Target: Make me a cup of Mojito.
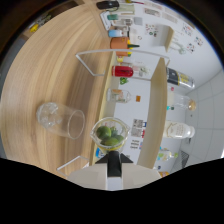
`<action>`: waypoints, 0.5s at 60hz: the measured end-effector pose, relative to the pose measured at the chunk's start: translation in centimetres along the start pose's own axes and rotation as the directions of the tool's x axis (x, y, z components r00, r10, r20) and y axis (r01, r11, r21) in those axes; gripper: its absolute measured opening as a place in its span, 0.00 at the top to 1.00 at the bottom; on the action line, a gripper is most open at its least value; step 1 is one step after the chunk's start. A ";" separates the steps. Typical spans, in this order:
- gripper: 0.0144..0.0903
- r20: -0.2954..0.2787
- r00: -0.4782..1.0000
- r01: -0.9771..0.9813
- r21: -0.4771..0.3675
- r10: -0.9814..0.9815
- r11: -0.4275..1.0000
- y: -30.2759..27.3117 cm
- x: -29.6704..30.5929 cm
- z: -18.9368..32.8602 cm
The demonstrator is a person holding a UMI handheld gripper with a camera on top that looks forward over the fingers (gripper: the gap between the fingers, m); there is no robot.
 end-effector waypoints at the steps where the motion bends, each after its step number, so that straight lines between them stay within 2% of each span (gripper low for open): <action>1: 0.98 -0.003 1.000 -0.027 -0.002 0.027 1.000 0.1 0.2 -0.1; 8: 0.98 -0.015 0.950 -0.313 -0.012 0.313 0.950 0.7 2.0 -1.3; 14: 0.98 -0.030 0.797 -0.604 -0.025 0.604 0.796 2.3 3.5 -2.5; 18: 0.98 -0.039 0.627 -0.779 -0.036 0.778 0.626 3.9 4.0 -3.3; 22: 0.98 -0.023 0.422 -0.906 -0.052 0.906 0.420 5.5 3.6 -3.8; 30: 0.98 -0.003 0.004 -0.990 -0.140 1.000 0.003 9.1 -0.6 -4.4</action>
